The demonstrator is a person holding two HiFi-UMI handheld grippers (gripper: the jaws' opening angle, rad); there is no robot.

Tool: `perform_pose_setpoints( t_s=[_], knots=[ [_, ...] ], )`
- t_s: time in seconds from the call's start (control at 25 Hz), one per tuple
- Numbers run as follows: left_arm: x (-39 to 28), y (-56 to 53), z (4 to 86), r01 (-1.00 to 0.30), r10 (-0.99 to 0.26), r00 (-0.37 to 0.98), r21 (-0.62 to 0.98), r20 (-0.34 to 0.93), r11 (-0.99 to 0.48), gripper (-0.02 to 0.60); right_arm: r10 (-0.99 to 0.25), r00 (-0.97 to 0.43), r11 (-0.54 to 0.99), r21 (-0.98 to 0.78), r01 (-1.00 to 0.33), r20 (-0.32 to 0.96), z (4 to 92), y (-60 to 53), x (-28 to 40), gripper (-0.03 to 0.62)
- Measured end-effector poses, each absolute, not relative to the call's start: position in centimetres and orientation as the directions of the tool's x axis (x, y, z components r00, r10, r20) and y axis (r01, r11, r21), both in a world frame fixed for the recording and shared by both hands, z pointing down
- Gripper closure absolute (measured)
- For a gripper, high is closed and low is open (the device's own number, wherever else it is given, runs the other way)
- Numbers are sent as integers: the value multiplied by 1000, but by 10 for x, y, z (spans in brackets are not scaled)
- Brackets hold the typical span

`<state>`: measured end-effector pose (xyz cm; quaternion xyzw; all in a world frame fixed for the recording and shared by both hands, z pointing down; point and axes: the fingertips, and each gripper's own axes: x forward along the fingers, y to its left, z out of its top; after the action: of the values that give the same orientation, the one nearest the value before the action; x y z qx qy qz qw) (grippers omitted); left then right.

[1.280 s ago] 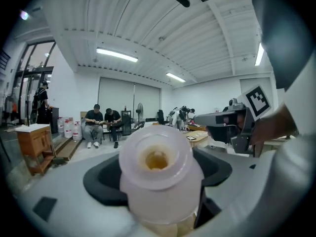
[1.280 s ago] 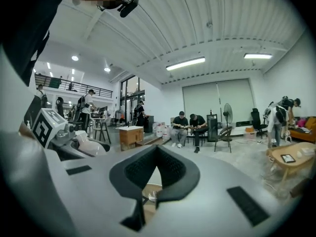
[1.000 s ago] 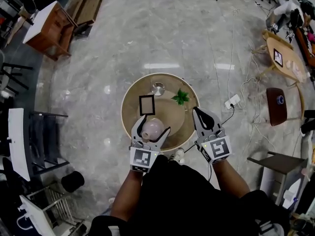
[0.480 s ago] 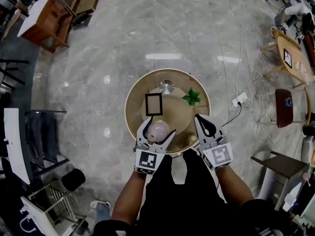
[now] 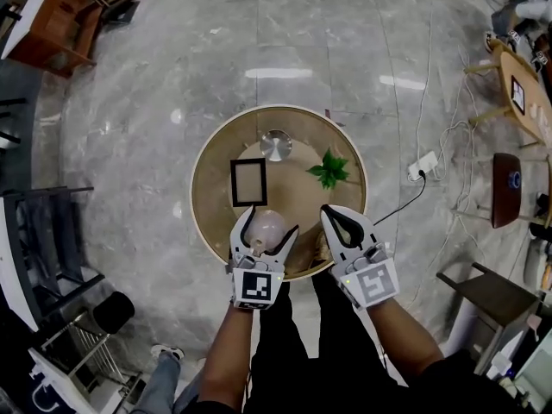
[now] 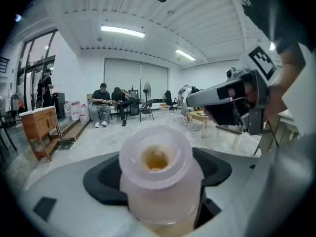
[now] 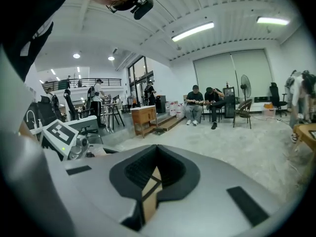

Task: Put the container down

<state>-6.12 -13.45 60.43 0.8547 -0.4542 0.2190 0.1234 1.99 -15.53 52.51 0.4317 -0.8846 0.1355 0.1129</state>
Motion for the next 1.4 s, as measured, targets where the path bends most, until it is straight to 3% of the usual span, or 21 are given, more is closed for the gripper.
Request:
perform_pose_setpoints(
  t_s=[0.8, 1.4],
  knots=[
    [-21, -162, 824, -817, -660, 410, -69, 629, -573, 172, -684, -569, 556, -180, -812, 456, 687, -136, 76, 594],
    [-10, -161, 866, -803, -637, 373, -109, 675, -586, 169, -733, -516, 472, -215, -855, 443, 699, -135, 86, 594]
  ],
)
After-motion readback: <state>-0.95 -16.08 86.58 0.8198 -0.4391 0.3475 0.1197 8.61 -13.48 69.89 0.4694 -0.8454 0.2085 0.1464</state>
